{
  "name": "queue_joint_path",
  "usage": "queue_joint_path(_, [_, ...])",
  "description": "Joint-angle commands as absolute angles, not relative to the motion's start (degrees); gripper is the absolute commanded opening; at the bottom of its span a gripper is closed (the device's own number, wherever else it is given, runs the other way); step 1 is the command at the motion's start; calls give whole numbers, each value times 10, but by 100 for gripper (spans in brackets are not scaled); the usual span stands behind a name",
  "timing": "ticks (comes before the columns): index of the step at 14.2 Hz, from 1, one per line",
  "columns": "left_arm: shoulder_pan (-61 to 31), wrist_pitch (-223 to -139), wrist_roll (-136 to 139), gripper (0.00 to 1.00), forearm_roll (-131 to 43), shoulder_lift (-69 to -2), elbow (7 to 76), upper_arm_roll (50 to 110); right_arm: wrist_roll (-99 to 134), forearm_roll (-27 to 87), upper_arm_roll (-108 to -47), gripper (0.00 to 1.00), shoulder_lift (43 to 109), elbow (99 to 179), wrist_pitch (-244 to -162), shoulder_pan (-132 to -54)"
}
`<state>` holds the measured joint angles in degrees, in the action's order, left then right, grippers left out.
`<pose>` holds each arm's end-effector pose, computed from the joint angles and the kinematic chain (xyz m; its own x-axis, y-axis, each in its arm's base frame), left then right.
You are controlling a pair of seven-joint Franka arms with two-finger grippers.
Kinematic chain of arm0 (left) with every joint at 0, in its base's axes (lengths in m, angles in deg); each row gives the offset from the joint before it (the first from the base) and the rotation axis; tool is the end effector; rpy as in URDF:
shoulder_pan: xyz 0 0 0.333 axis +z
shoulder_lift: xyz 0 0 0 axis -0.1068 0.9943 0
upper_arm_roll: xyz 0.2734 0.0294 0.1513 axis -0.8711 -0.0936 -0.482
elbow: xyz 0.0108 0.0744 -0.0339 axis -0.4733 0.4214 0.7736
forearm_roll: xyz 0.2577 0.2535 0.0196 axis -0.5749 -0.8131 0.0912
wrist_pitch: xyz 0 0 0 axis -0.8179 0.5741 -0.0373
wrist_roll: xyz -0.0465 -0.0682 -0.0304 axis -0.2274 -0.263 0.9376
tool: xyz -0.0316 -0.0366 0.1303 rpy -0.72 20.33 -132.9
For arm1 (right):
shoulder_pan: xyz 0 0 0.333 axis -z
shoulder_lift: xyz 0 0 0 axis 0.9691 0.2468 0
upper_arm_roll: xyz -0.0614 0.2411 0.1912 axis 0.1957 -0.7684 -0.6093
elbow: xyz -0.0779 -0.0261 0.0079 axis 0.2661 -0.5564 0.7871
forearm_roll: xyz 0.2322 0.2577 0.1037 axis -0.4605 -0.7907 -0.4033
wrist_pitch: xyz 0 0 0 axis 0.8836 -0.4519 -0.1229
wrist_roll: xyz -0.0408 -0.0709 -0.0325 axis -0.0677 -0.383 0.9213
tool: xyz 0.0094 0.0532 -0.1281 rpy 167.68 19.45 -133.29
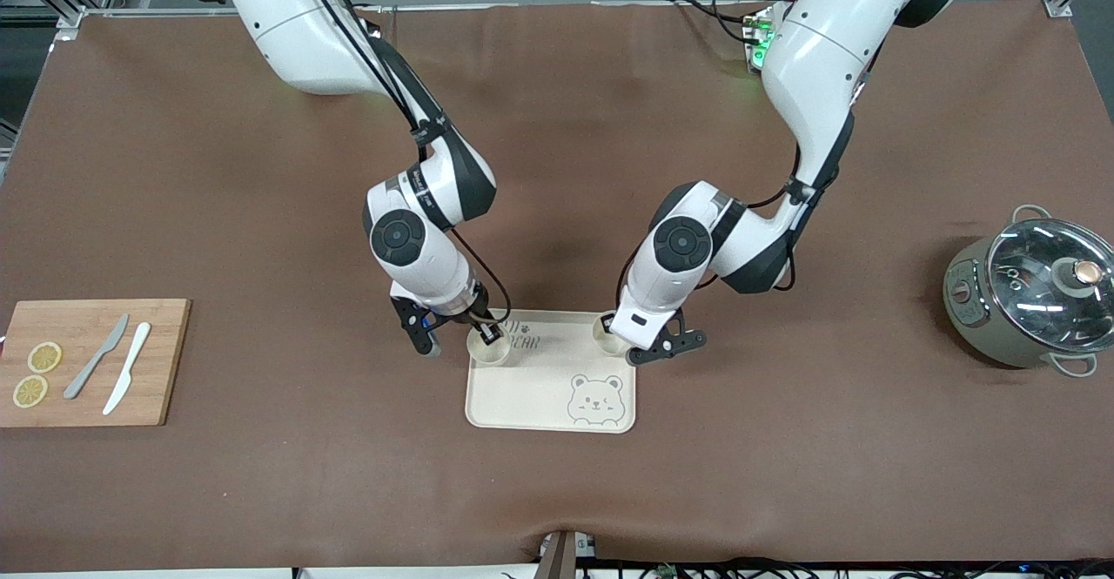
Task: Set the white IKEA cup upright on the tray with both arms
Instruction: 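Lower the cups upright onto the tray and open both grippers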
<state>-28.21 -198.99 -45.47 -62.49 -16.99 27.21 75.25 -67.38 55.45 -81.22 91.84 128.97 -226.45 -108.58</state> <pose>0.5943 -0.3803 0.2218 0.9588 0.2808 0.0427 0.2747 -0.9551 0.1114 0.5984 0.3698 0.2504 0.5566 -0.8240 -0.1064 -0.8243 -0.5317 -0.1947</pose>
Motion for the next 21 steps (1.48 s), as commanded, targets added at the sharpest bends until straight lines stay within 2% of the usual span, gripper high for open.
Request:
queue_joint_path(1, [-288,-1988,-468,44,-640,-160,254,747,-675,568,-802,100,898,1266,-2238,-1079])
queue_joint_path(2, [-286,-1987,-467,74,-640,-163,254,747,-674,572,-802,100,876,1266,-2203,-1067])
queue_joint_path(3, [-288,-1987,-465,100,-642,-165,254,747,-666,590,-802,100,867,1263,-2172,-1060])
queue_joint_path(5, [-282,-1985,-464,100,-646,-180,254,746,-633,652,-803,100,846,1260,-2130,-1052])
queue_joint_path(8, [-259,-1968,-458,100,-647,-218,254,746,-628,659,-804,100,806,1256,-2110,-1035])
queue_joint_path(10, [-236,-1941,-443,100,-648,-246,254,746,-575,659,-804,100,772,1255,-2055,-1013])
queue_joint_path(14, [-178,-1853,-355,100,-648,-308,257,747,-410,653,-804,100,703,1256,-1932,-948])
queue_joint_path(21, [-102,-1694,-173,100,-638,-408,259,753,-25,654,-804,100,592,1266,-1814,-812])
